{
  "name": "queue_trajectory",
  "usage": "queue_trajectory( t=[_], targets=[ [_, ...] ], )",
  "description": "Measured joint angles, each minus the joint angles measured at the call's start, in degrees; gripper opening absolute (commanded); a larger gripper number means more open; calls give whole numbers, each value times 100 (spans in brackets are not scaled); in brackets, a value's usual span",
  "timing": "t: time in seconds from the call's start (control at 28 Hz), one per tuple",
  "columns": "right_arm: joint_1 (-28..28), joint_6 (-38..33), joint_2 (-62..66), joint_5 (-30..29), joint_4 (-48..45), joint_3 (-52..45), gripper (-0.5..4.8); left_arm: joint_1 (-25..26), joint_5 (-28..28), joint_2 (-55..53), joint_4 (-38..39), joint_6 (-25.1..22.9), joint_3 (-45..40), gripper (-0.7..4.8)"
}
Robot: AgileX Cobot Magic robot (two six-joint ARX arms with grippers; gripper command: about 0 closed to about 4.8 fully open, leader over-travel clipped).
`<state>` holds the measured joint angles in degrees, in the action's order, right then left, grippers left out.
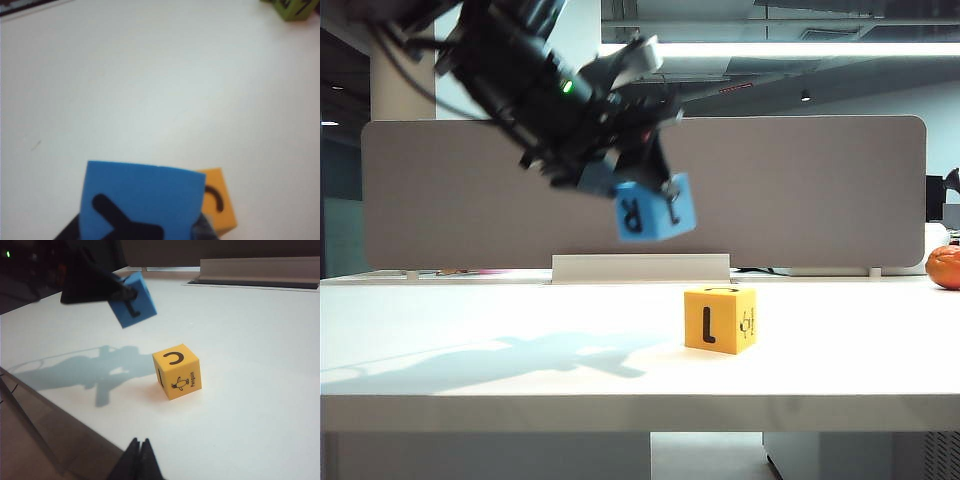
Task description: Stack one letter block on top of another letter block.
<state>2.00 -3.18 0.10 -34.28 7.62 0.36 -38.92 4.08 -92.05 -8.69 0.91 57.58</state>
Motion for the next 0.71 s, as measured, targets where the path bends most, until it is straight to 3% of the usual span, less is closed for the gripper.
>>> queue_trajectory(
  t=[0.39,0.71],
  targets=[
    [0,0,0,0,-2,0,-1,-90,262,-761,1137,0,1410,183],
    [0,0,0,0,0,0,-1,-199,444,-1246,1628,17,1799,183]
  ],
)
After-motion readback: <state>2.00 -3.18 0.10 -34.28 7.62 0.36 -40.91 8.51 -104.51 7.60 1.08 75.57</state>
